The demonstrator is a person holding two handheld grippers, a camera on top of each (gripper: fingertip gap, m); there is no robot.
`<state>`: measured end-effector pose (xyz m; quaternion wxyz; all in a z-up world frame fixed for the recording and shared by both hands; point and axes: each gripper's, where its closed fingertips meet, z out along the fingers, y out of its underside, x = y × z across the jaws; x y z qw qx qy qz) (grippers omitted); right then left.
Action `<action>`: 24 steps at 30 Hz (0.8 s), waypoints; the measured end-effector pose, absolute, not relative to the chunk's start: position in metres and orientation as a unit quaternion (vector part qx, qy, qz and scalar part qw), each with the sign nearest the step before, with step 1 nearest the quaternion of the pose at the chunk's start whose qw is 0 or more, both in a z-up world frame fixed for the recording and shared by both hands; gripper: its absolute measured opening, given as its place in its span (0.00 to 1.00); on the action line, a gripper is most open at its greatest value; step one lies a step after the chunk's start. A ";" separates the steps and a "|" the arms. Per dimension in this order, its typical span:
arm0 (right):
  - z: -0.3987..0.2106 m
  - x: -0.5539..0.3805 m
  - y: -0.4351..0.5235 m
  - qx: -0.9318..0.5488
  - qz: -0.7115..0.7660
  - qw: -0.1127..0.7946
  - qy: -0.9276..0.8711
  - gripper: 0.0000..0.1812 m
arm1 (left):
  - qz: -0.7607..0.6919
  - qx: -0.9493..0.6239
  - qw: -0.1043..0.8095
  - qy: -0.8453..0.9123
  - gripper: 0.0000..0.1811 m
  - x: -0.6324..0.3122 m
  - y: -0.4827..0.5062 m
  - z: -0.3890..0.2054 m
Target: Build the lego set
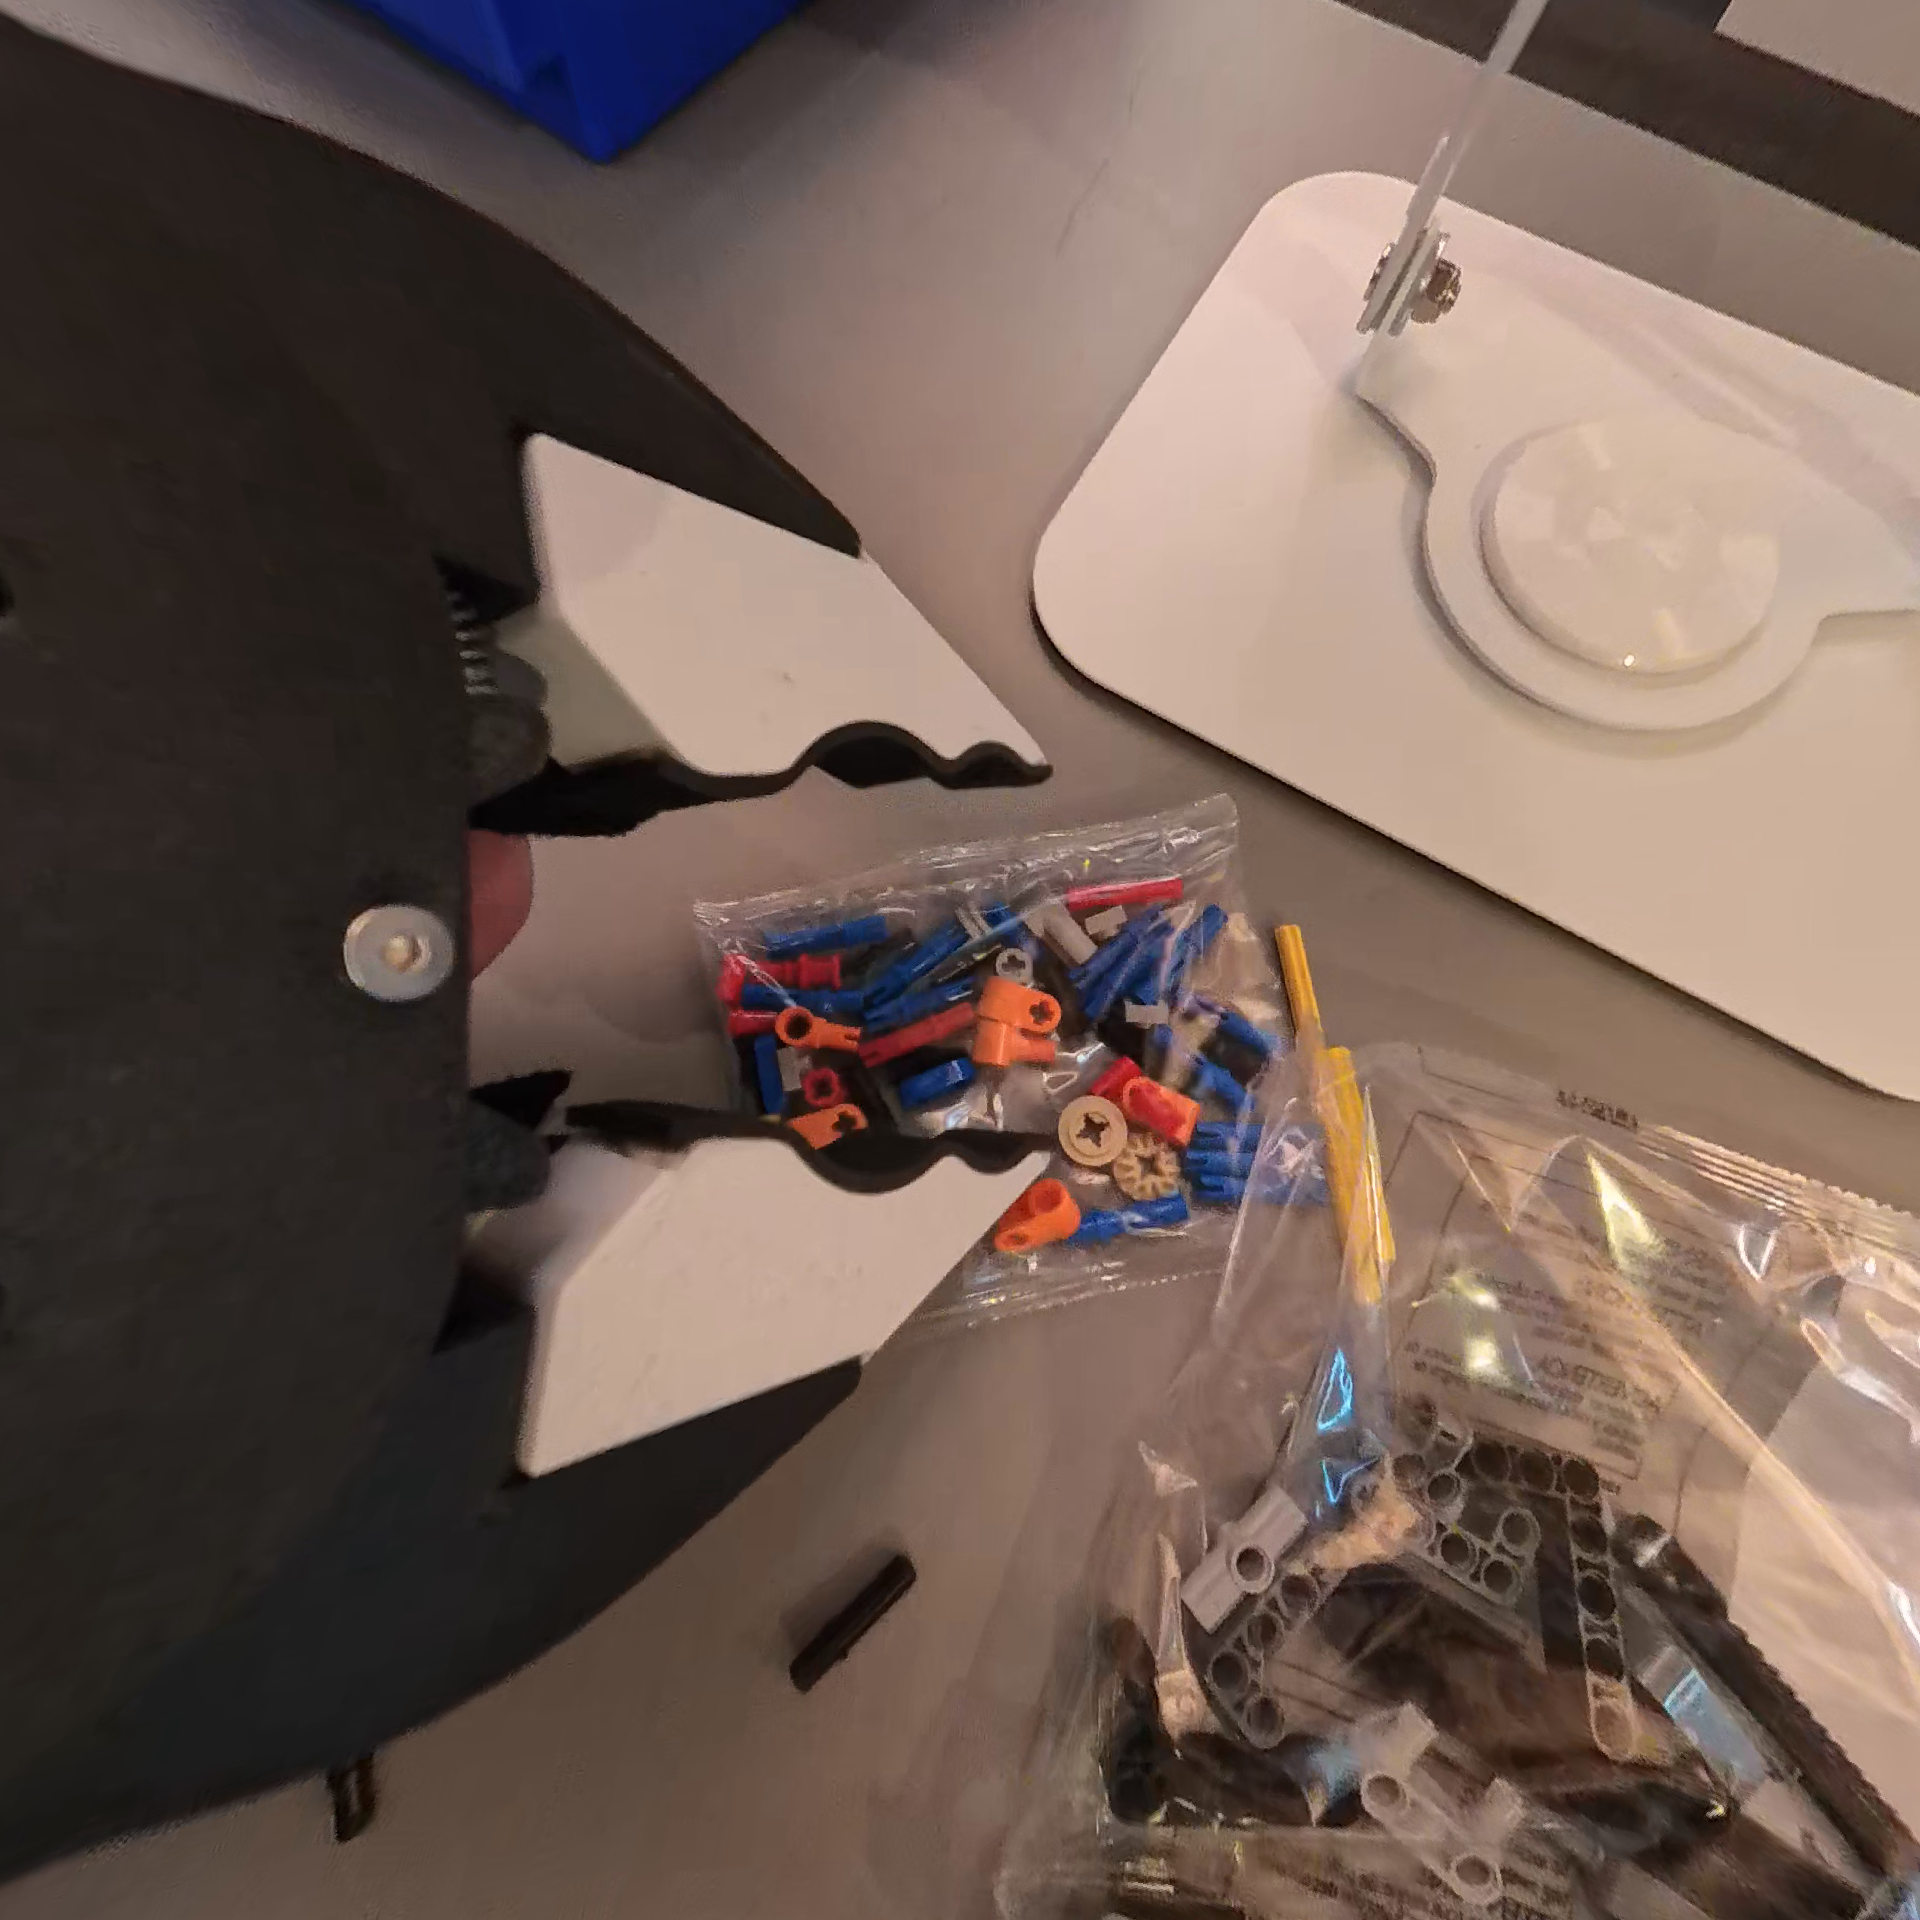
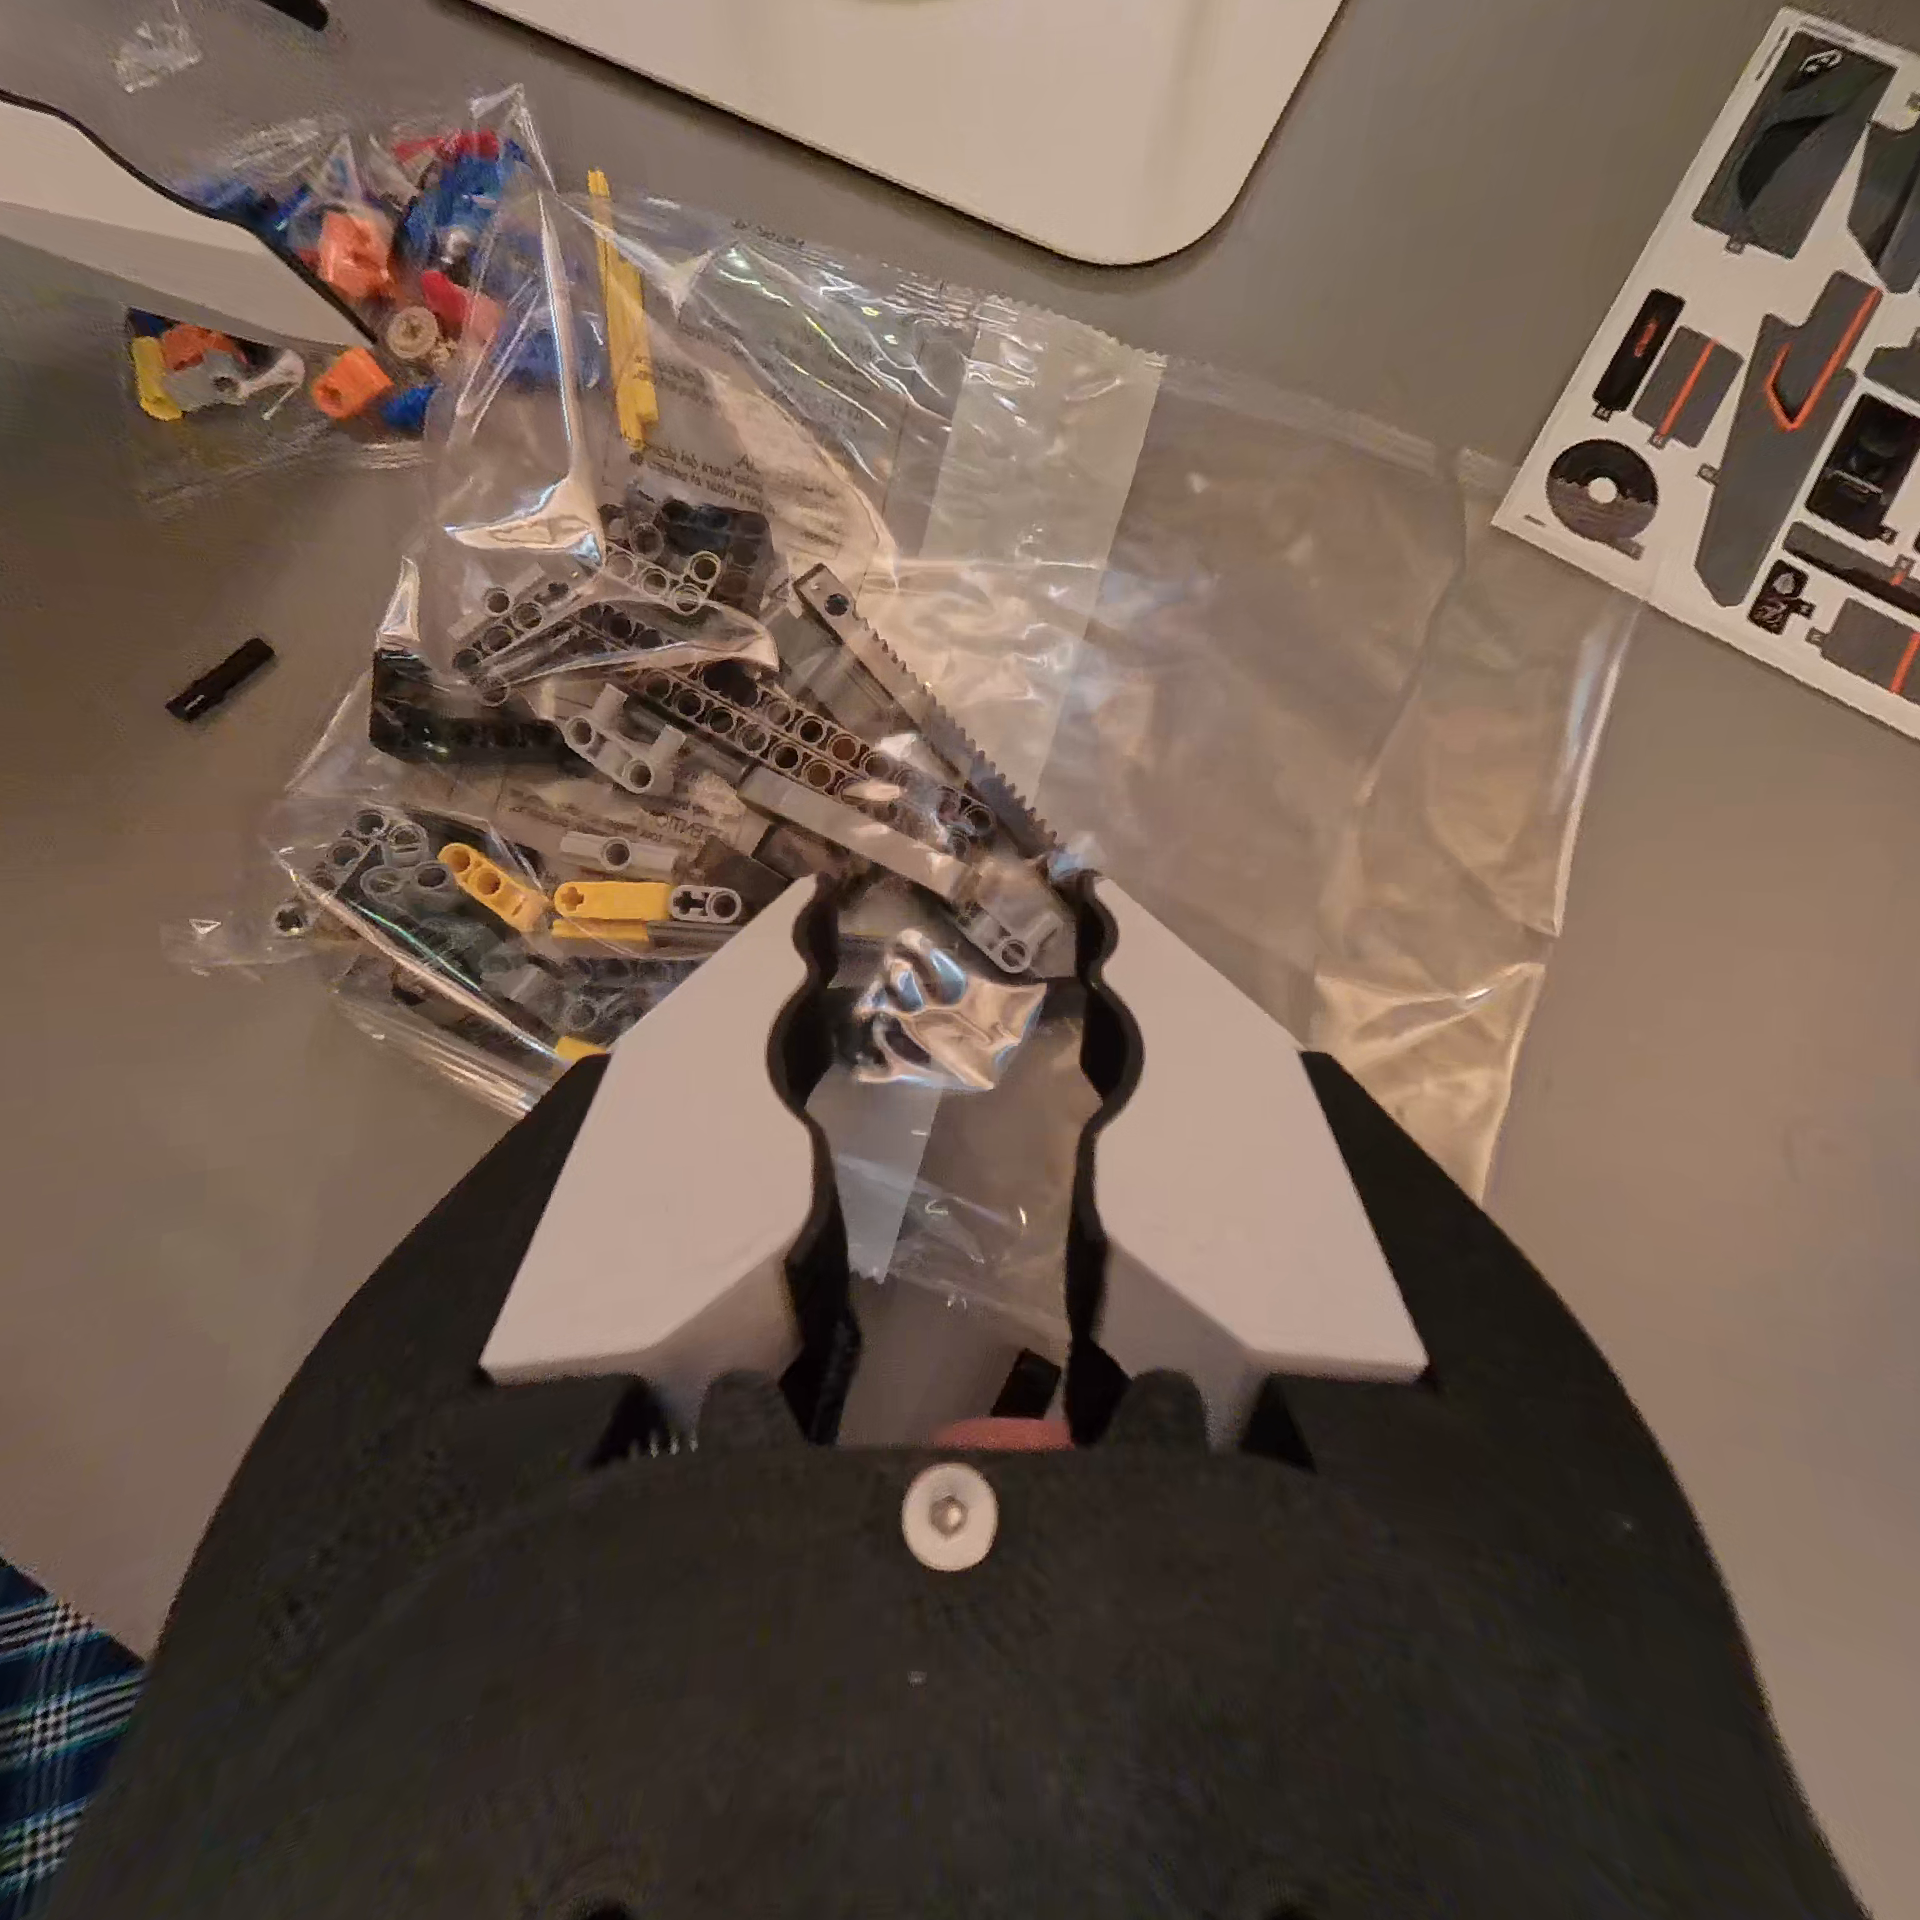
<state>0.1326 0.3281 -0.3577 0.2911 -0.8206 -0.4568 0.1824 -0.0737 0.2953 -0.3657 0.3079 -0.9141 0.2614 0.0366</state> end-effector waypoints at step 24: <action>-0.334 0.232 0.333 -0.825 0.232 0.262 -0.445 0.24 | -0.045 -0.846 0.342 0.406 0.40 0.079 0.285 -0.348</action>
